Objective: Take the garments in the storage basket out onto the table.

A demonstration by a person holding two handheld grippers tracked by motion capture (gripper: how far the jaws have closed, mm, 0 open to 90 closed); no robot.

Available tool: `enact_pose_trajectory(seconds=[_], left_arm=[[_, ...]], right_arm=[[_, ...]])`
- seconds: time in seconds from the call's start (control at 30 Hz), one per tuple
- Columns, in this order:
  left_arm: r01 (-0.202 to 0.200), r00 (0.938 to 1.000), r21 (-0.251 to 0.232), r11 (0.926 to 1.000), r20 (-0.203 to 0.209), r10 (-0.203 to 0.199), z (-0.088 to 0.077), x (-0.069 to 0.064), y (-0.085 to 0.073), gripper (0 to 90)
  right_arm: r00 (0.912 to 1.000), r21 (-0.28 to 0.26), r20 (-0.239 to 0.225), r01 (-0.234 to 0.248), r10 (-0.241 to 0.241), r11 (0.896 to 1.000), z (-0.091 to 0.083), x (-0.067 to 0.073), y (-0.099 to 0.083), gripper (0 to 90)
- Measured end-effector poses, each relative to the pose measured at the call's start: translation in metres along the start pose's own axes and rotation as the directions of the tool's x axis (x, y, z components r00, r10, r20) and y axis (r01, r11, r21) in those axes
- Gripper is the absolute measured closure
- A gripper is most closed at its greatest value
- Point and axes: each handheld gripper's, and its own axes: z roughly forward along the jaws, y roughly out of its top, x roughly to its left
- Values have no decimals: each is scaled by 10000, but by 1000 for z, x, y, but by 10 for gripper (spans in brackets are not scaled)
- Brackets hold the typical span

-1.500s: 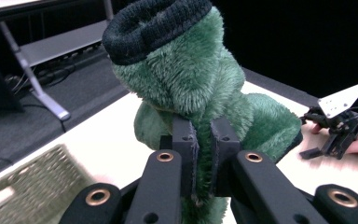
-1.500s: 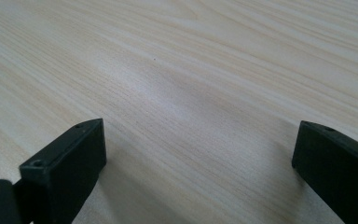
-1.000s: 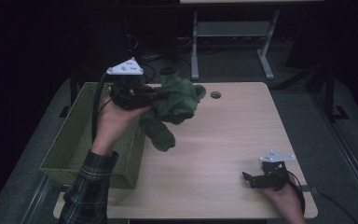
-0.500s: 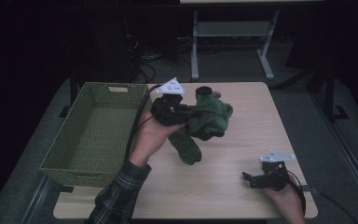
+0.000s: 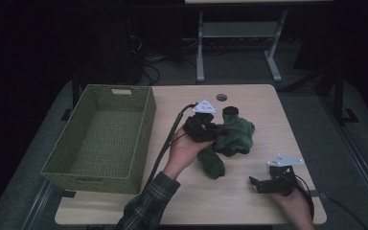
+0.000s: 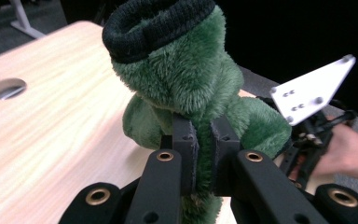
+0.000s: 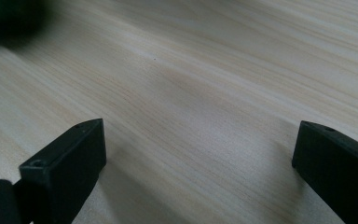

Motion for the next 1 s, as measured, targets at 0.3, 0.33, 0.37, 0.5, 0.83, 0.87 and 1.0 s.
enact_pose_trajectory(seconds=[0.3,0.33,0.37,0.5,0.83,0.87,1.0], left_arm=[[235,9996,872,9959,133,-247,51,10,-29,821],[202,9996,978,9950,152,-218,55,11,-32,808],[137,9998,1085,9940,133,-152,58,12,-36,787],[-113,9999,1145,9934,-12,115,55,13,-39,565],[-333,9991,741,9967,-219,350,5,11,-36,468],[-392,9990,743,9965,-204,408,1,11,-38,478],[-525,9986,831,9952,-74,533,-14,7,-48,509]], right_arm=[[10000,-5,8,24,-24,10000,0,0,0,27],[10000,-3,9,27,-27,10000,0,0,0,27],[10000,8,0,-3,3,10000,0,0,0,27],[10000,17,-5,-16,16,10000,0,0,0,27],[10000,3,2,10,-10,10000,0,0,0,27],[10000,3,2,10,-10,10000,0,0,0,27],[10000,-1,1,3,-3,10000,0,0,0,27]])
